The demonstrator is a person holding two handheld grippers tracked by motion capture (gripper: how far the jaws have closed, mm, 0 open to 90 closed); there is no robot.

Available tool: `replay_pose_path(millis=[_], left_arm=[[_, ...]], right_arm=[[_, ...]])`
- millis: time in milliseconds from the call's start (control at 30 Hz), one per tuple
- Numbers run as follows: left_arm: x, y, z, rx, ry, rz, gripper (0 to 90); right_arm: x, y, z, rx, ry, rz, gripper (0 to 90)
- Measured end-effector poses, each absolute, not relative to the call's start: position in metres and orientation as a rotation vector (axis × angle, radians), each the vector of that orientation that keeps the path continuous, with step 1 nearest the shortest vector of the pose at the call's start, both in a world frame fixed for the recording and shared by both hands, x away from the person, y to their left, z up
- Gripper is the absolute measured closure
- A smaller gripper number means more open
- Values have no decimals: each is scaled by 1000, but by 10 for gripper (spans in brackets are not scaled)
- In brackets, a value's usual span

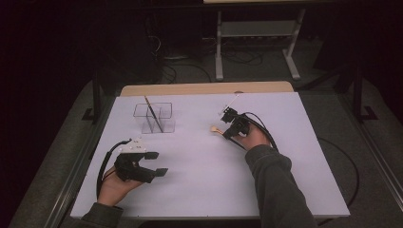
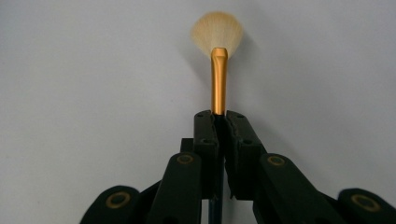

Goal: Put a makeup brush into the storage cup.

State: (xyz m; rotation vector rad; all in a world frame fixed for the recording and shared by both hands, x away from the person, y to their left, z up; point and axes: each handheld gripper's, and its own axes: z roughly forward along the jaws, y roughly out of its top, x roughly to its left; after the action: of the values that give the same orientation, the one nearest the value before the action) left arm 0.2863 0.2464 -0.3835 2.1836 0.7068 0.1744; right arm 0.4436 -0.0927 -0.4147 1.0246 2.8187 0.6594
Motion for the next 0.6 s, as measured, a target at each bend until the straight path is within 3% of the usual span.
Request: replay_pose_path(millis=[600], left_arm=[[287, 247, -384, 2181, 707, 173, 284]], right_arm=[[434, -97, -400, 1003, 2812, 775, 826]])
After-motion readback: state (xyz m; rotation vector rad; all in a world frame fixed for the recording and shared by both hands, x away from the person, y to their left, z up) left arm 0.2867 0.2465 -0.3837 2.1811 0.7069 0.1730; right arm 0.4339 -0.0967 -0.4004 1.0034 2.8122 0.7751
